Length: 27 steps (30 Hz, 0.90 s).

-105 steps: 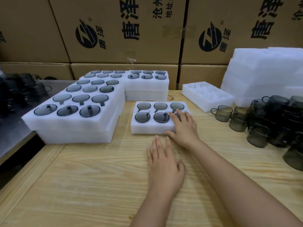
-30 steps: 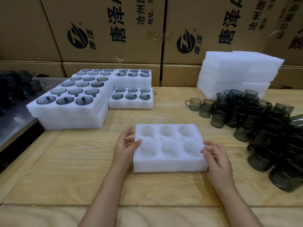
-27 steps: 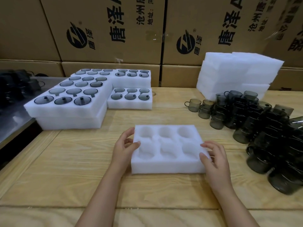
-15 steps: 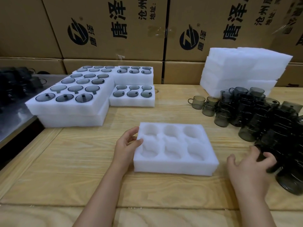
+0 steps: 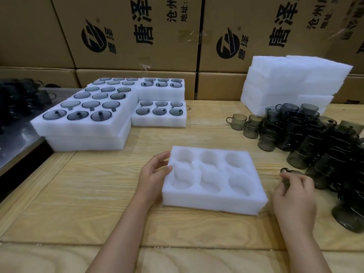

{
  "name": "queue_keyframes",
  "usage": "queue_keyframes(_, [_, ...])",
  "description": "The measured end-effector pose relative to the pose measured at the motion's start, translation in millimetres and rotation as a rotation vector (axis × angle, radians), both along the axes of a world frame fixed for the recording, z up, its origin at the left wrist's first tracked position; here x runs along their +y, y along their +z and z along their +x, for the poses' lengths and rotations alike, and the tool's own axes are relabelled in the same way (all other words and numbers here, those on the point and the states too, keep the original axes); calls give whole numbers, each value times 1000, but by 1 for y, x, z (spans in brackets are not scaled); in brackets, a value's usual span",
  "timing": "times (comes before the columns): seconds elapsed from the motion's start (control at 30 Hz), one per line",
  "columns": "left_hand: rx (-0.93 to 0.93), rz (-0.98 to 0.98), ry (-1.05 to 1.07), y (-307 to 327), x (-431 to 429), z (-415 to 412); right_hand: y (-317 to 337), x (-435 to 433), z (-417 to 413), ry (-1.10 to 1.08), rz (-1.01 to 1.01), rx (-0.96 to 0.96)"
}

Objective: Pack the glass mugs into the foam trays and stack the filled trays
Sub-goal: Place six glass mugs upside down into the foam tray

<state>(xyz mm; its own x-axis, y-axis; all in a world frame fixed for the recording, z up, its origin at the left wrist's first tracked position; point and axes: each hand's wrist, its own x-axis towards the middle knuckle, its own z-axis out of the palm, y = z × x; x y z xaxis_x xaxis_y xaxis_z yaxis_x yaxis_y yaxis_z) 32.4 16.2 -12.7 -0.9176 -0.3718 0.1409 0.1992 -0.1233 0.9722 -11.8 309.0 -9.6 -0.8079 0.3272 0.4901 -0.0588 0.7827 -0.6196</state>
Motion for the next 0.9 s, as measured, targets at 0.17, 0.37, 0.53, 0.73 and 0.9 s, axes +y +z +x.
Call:
queue_keyframes(0.17, [9,2,-8,1,0,0,0,4,-9,-105,52,-50])
queue_keyframes(0.37, [-4,17,19,0,0,-3,-6,-4,-21,-83,100,-182])
queue_keyframes(0.53, [-11,29,25,1,2,-2,-4,-8,-25,-71,105,-133])
queue_keyframes(0.73, [-42,35,46,5,2,-3,4,-11,-24,15,33,-57])
queue_keyframes(0.9, [9,-92,180,27,3,-9,45,-17,-32,278,-24,170])
